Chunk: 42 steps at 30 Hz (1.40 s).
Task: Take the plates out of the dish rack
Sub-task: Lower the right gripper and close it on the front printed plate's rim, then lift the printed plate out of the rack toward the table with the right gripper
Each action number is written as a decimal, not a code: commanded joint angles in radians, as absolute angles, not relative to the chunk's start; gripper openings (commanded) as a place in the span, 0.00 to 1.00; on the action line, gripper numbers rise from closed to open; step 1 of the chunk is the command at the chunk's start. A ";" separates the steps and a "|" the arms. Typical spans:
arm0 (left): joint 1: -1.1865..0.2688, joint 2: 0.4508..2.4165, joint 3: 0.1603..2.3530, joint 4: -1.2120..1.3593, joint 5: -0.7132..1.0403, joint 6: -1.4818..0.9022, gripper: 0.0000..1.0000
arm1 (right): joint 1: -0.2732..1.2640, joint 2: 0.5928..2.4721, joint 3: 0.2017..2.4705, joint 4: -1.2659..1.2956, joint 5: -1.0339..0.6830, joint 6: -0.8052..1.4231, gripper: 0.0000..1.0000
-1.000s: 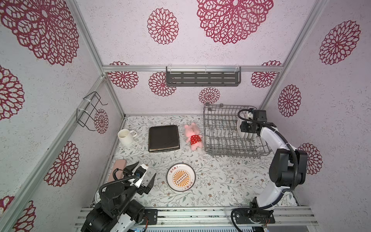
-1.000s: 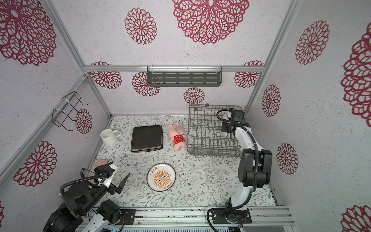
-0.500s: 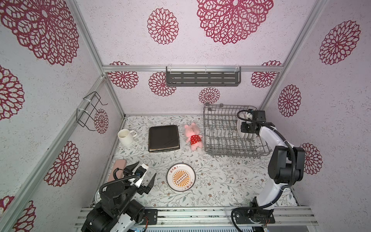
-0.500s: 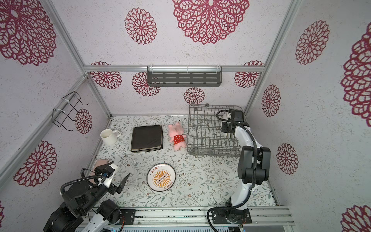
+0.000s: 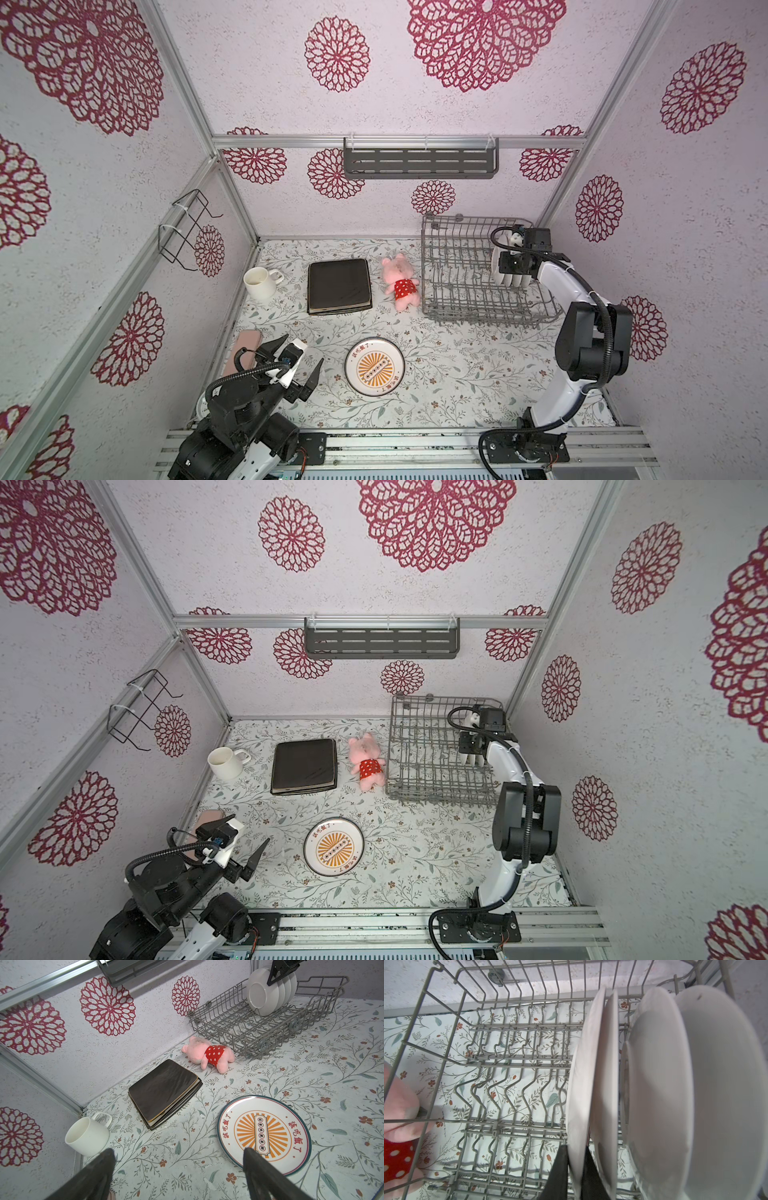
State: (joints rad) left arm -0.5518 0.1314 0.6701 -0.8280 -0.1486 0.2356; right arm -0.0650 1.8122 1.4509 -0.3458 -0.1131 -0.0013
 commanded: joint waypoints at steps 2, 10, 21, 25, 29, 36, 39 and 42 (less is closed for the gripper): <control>-0.565 0.141 0.658 -0.807 -0.156 0.248 0.97 | -0.068 1.801 1.489 -0.321 -0.107 -0.031 0.09; -0.565 0.143 0.658 -0.805 -0.157 0.248 0.97 | -0.069 1.791 1.502 -0.324 -0.124 -0.091 0.08; -0.565 0.145 0.657 -0.805 -0.154 0.248 0.97 | -0.068 1.755 1.500 -0.313 -0.153 -0.138 0.04; -0.565 0.143 0.657 -0.805 -0.152 0.248 0.97 | -0.067 1.740 1.499 -0.310 -0.162 -0.137 0.04; -0.565 0.143 0.657 -0.805 -0.150 0.250 0.97 | -0.065 1.718 1.499 -0.304 -0.171 -0.130 0.03; -0.565 0.136 0.655 -0.801 -0.151 0.249 0.97 | -0.042 1.683 1.518 -0.323 -0.172 -0.127 0.02; -0.565 0.132 0.655 -0.803 -0.147 0.251 0.97 | -0.038 1.675 1.529 -0.330 -0.189 -0.118 0.02; -0.565 0.126 0.655 -0.803 -0.144 0.251 0.97 | -0.034 1.663 1.537 -0.336 -0.201 -0.108 0.01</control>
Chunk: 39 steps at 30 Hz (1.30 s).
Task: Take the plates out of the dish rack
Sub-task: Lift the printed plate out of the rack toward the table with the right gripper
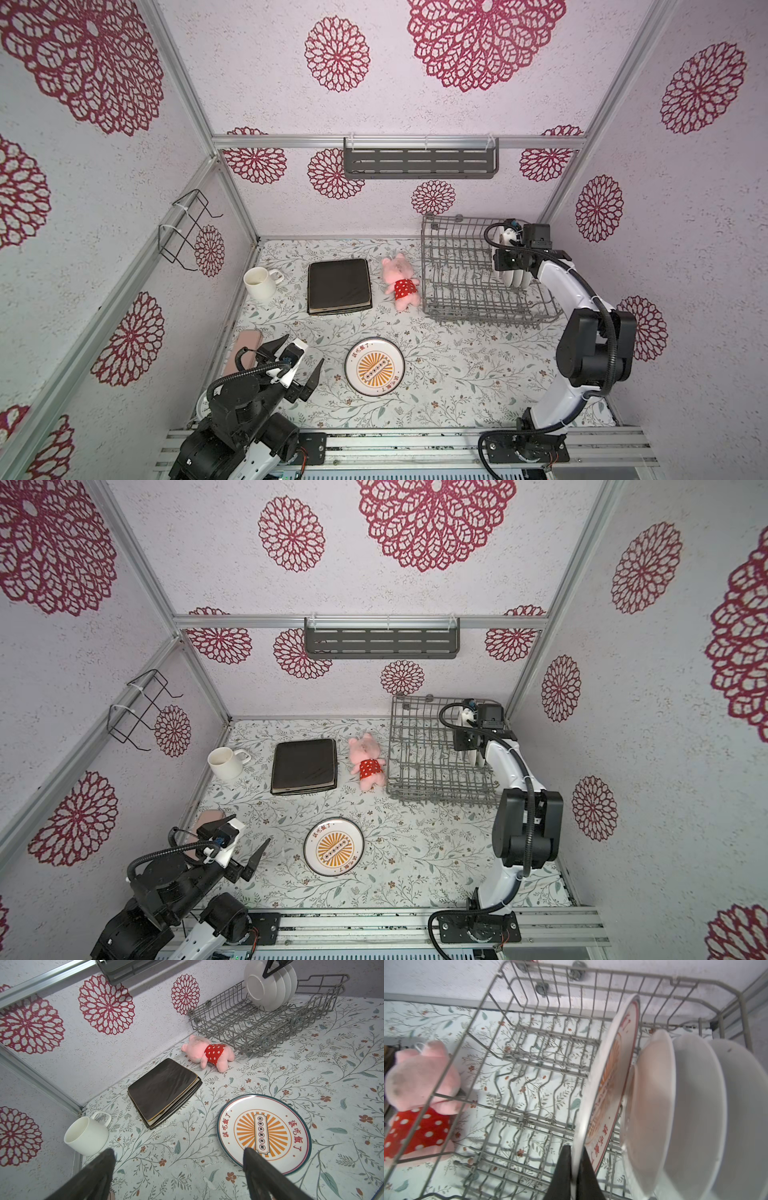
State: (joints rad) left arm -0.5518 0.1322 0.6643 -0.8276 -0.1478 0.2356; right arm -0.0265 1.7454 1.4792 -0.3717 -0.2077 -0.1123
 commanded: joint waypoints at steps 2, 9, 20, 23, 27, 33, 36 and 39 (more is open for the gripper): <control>-0.565 0.121 0.655 -0.803 -0.145 0.252 0.97 | -0.031 1.658 1.547 -0.343 -0.207 -0.105 0.01; -0.566 0.113 0.654 -0.803 -0.138 0.252 0.97 | -0.007 1.645 1.588 -0.371 -0.234 -0.097 0.00; -0.566 0.107 0.654 -0.803 -0.137 0.253 0.97 | 0.072 1.622 1.672 -0.427 -0.281 -0.094 0.00; -0.566 0.106 0.653 -0.804 -0.137 0.253 0.97 | 0.107 1.620 1.701 -0.453 -0.277 -0.106 0.00; -0.566 0.107 0.653 -0.804 -0.137 0.255 0.97 | 0.175 1.607 1.725 -0.481 -0.258 -0.153 0.00; -0.568 0.107 0.653 -0.803 -0.130 0.256 0.97 | 0.284 1.580 1.729 -0.481 -0.208 -0.237 0.00; -0.568 0.106 0.653 -0.802 -0.130 0.255 0.97 | 0.339 1.569 1.720 -0.469 -0.192 -0.284 0.00; -0.568 0.104 0.653 -0.803 -0.130 0.255 0.97 | 0.403 1.549 1.689 -0.440 -0.180 -0.356 0.00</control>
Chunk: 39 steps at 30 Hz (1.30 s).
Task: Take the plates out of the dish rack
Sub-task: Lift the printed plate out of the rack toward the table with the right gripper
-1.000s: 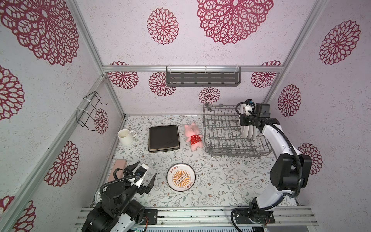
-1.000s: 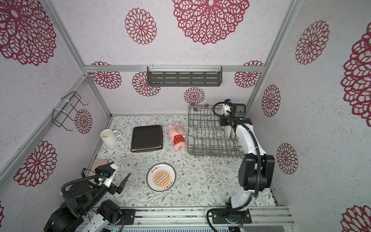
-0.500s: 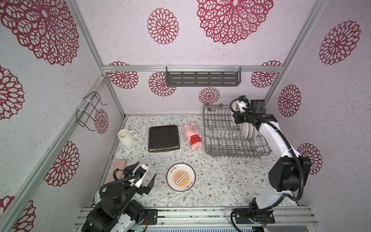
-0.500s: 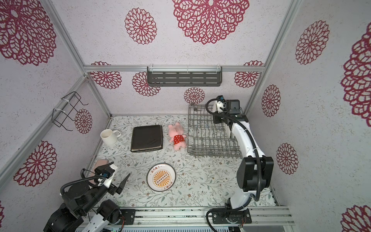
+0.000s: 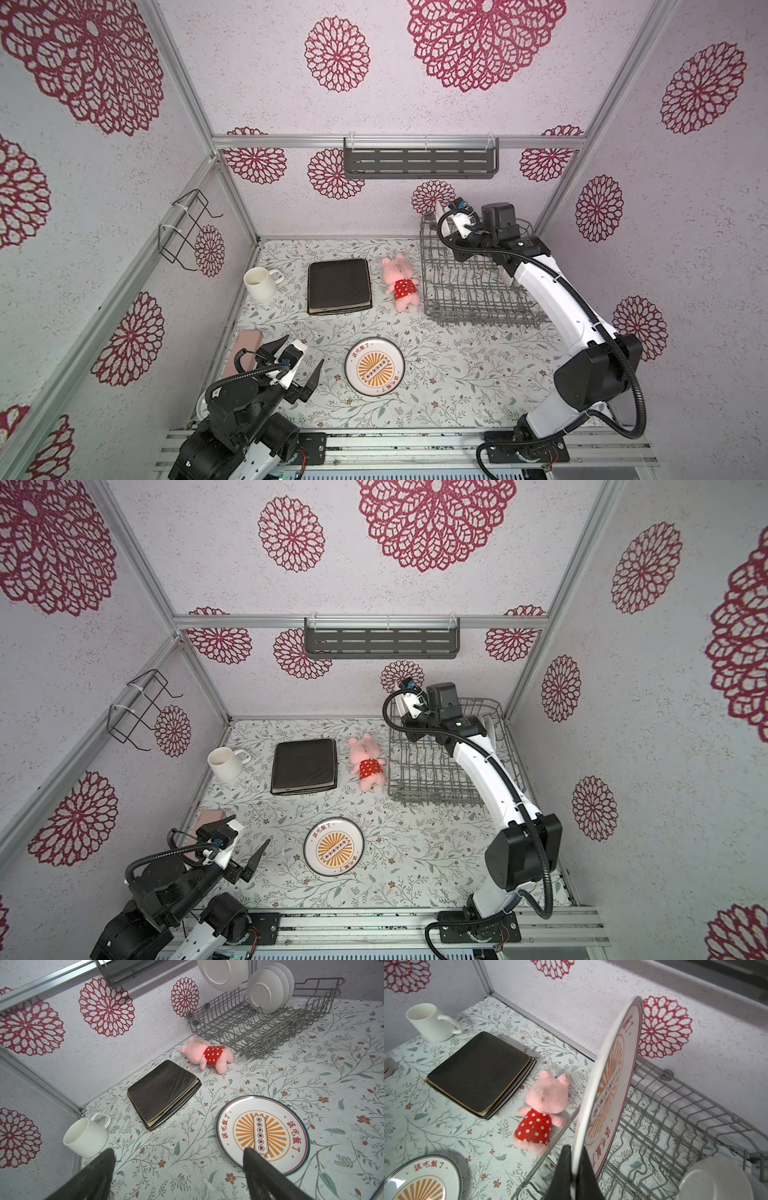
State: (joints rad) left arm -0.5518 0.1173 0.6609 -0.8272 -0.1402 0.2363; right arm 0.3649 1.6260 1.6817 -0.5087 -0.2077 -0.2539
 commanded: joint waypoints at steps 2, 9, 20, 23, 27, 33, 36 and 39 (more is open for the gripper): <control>-0.569 0.103 0.653 -0.803 -0.130 0.256 0.97 | 0.454 1.524 1.643 -0.404 -0.178 -0.427 0.00; -0.570 0.096 0.652 -0.802 -0.133 0.256 0.97 | 0.615 1.458 1.480 -0.282 -0.128 -0.649 0.00; -0.572 0.086 0.650 -0.798 -0.137 0.257 0.97 | 0.842 1.451 1.299 -0.110 0.113 -0.944 0.00; -0.572 0.083 0.650 -0.797 -0.139 0.257 0.97 | 0.894 1.451 1.237 -0.047 0.162 -1.029 0.00; -0.572 0.083 0.650 -0.797 -0.139 0.257 0.97 | 0.965 1.443 1.122 0.051 0.235 -1.150 0.00; -0.576 0.079 0.649 -0.794 -0.144 0.258 0.97 | 1.072 1.459 0.923 0.307 0.431 -1.340 0.00; -0.578 0.078 0.649 -0.792 -0.144 0.258 0.97 | 1.101 1.454 0.845 0.423 0.452 -1.378 0.00; -0.580 0.078 0.649 -0.795 -0.140 0.258 0.97 | 1.133 1.457 0.779 0.528 0.483 -1.418 0.00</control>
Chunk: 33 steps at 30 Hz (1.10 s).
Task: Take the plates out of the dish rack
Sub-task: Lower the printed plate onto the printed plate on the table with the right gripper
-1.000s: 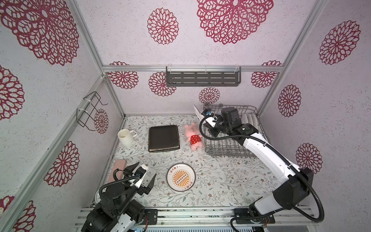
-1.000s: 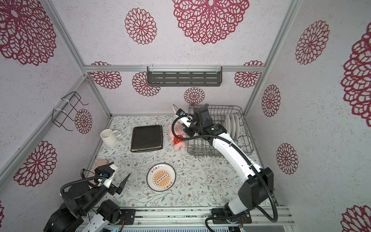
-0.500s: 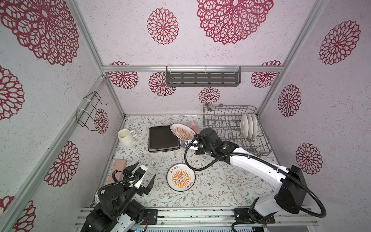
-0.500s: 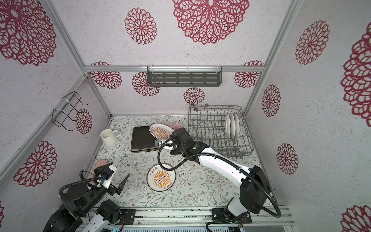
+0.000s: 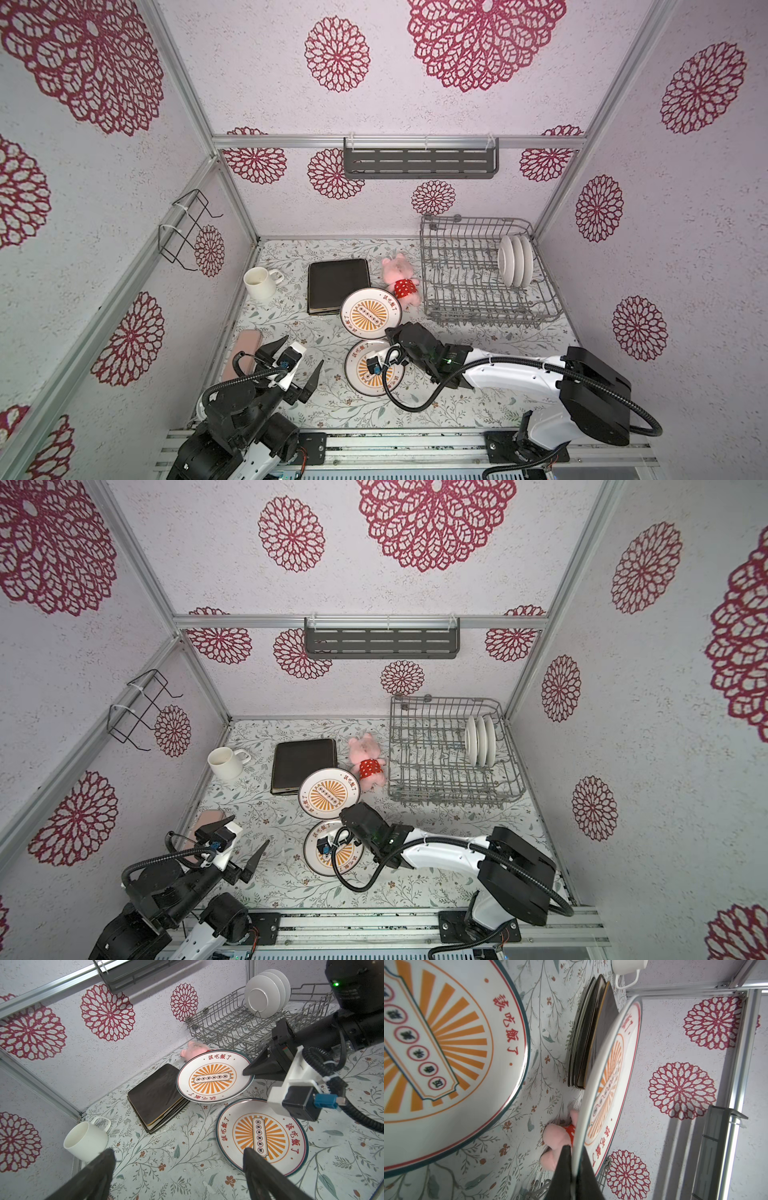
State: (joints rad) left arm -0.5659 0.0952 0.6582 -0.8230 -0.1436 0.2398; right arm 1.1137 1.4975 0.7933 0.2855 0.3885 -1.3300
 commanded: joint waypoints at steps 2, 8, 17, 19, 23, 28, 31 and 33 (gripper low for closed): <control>-0.582 0.077 0.649 -0.794 -0.139 0.258 0.97 | 1.155 1.464 0.738 0.594 0.513 -1.451 0.00; -0.586 0.071 0.648 -0.795 -0.140 0.260 0.98 | 1.231 1.473 0.663 0.664 0.572 -1.439 0.00; -0.589 0.071 0.649 -0.795 -0.134 0.260 0.97 | 1.320 1.476 0.607 0.690 0.624 -1.376 0.00; -0.590 0.069 0.649 -0.796 -0.134 0.261 0.97 | 1.331 1.473 0.599 0.687 0.633 -1.362 0.00; -0.591 0.069 0.649 -0.795 -0.135 0.261 0.97 | 1.352 1.464 0.585 0.685 0.646 -1.340 0.00; -0.591 0.070 0.649 -0.796 -0.134 0.261 0.97 | 1.368 1.448 0.563 0.675 0.649 -1.335 0.00; -0.592 0.069 0.649 -0.796 -0.135 0.261 0.97 | 1.378 1.448 0.555 0.675 0.646 -1.321 0.00; -0.592 0.068 0.649 -0.794 -0.136 0.261 0.97 | 1.381 1.446 0.553 0.662 0.641 -1.300 0.00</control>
